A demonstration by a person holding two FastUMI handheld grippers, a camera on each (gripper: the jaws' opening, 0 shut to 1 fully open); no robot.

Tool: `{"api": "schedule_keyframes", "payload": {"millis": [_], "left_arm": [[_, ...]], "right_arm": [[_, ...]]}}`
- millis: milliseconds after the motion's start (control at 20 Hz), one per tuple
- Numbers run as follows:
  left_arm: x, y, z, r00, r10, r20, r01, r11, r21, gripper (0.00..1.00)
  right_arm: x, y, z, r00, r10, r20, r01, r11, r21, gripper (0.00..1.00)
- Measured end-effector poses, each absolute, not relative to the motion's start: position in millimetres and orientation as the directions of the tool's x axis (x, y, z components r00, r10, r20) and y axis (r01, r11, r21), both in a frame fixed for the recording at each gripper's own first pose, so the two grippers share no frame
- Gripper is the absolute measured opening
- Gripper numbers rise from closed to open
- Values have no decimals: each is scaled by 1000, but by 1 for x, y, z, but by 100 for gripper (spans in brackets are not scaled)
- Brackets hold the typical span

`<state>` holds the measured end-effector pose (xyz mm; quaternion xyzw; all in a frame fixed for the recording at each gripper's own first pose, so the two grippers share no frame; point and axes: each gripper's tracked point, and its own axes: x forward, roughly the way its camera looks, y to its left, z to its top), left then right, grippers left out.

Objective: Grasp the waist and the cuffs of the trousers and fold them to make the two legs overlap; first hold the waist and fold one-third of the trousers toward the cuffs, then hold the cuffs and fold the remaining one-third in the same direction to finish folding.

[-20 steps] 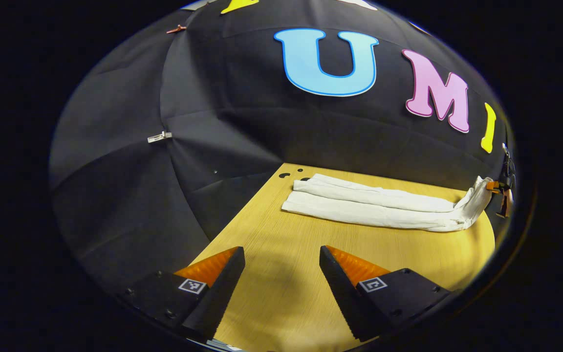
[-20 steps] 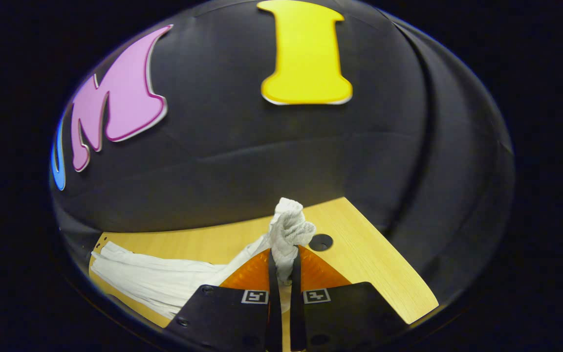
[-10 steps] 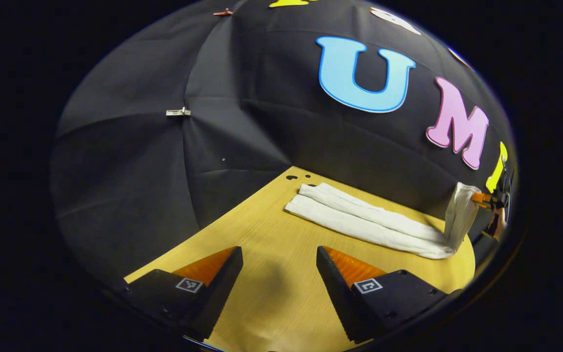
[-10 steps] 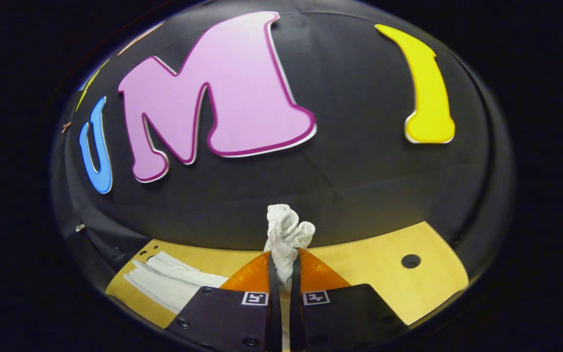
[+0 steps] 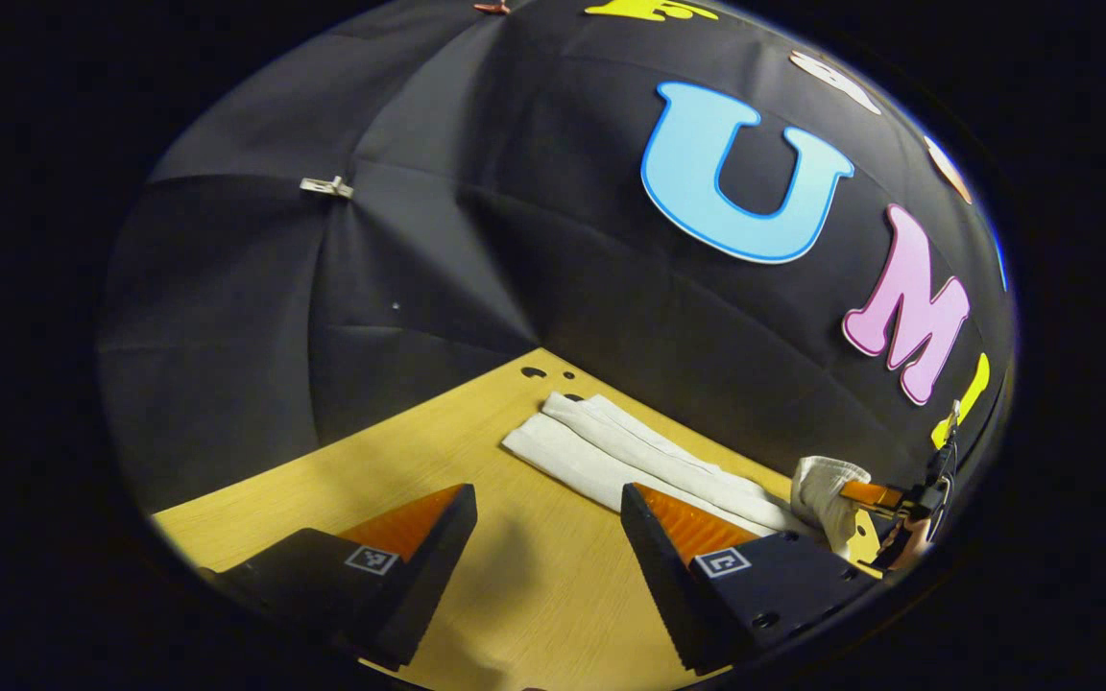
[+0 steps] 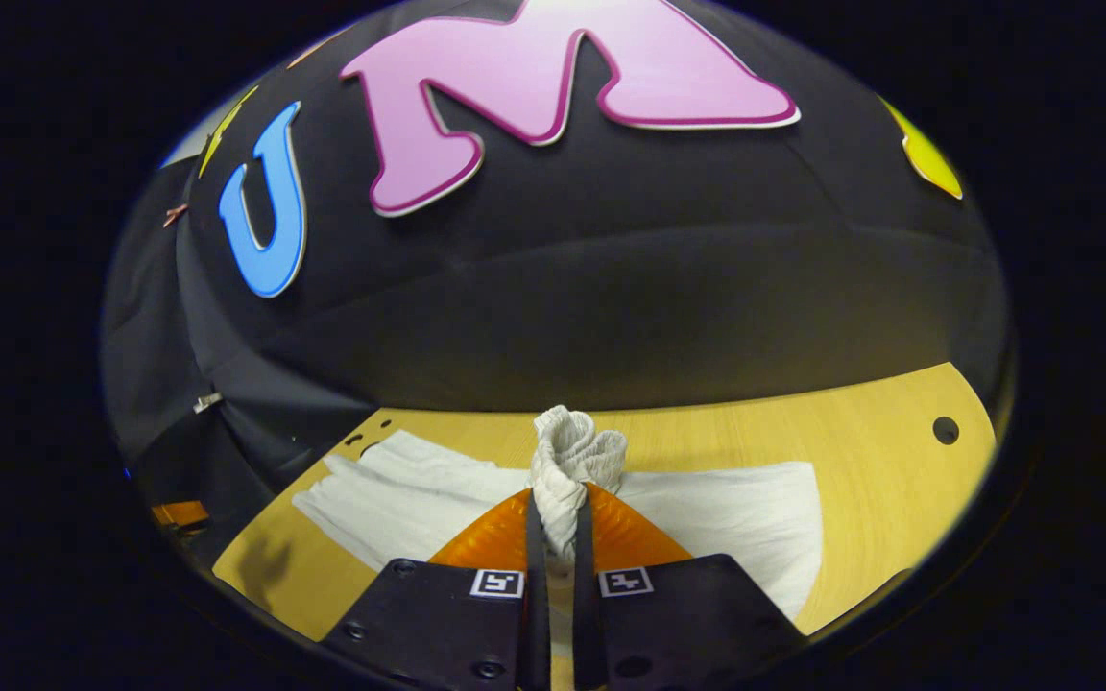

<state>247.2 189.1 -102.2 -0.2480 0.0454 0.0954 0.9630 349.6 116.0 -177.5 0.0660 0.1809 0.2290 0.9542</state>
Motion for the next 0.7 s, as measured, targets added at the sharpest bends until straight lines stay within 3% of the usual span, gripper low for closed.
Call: {"api": "schedule_keyframes", "payload": {"millis": [50,150,200,300,450,700], "left_arm": [[262,192,-102,978,161,-134,-205,863,-461,96],[290,198,-99,979,161,-126,-200,880,-431,96],[303,203,-99,977,172,-124,-208,890,-405,91],[334,208,-95,977,163,-139,-205,903,-377,96],[374,216,-97,973,153,-172,-209,901,-380,96],[420,231,-120,956,155,-249,-236,912,-337,96]], "right_arm": [[344,121,-184,820,480,-312,-432,877,211,19],[334,125,-192,807,508,-300,-445,859,254,29],[330,126,-193,801,517,-301,-443,851,282,34],[321,122,-197,806,512,-298,-428,851,304,51],[316,93,-191,845,458,-278,-378,877,295,98],[295,6,-178,905,332,-264,-294,940,175,98]]}}
